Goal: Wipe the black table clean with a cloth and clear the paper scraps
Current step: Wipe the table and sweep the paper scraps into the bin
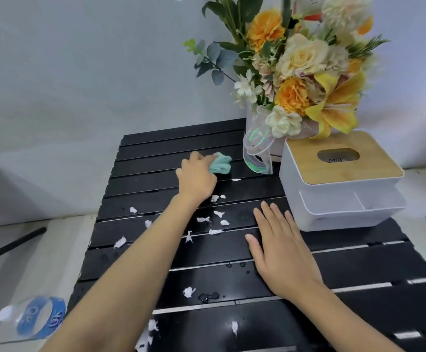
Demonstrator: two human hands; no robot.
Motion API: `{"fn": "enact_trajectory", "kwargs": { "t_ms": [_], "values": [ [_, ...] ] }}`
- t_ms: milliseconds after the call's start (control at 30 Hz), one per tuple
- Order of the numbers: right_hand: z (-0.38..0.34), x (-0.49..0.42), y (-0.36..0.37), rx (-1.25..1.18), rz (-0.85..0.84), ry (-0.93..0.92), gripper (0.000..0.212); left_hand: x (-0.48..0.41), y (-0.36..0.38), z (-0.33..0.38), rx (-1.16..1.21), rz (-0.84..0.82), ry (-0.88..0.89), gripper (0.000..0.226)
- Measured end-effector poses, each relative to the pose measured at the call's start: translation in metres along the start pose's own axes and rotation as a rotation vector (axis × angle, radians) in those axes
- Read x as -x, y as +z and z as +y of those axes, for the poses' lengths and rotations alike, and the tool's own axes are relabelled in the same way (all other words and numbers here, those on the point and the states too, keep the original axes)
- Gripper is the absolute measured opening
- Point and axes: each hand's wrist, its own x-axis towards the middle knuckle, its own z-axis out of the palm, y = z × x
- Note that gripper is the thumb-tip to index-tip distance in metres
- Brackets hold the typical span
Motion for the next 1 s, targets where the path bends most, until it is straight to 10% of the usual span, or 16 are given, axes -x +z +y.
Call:
{"fn": "enact_trajectory", "kwargs": {
  "t_ms": [200, 333, 500, 633, 767, 1000],
  "values": [
    [0.002, -0.001, 0.000, -0.001, 0.013, -0.014, 0.062, 0.044, -0.034, 0.010, 0.430, -0.437, 0.269, 0.033],
    [0.003, -0.001, -0.001, -0.046, 0.004, -0.024, 0.067, 0.001, -0.030, -0.002, 0.447, -0.110, -0.059, 0.026],
    [0.001, -0.001, -0.003, -0.075, 0.018, -0.024, 0.068, 0.037, 0.013, 0.011, -0.037, 0.044, 0.085, 0.058],
    [0.001, -0.002, -0.003, -0.105, 0.029, -0.022, 0.061, 0.070, -0.003, 0.010, 0.353, -0.299, 0.237, 0.035],
    [0.007, 0.012, -0.019, -0.262, -0.008, -0.078, 0.045, 0.066, -0.054, -0.003, 0.737, -0.351, -0.079, 0.014],
    [0.056, 0.092, -0.036, -0.218, -0.001, -0.083, 0.041, 0.078, -0.030, -0.037, 0.079, -0.016, -0.278, 0.041]
  ]
}}
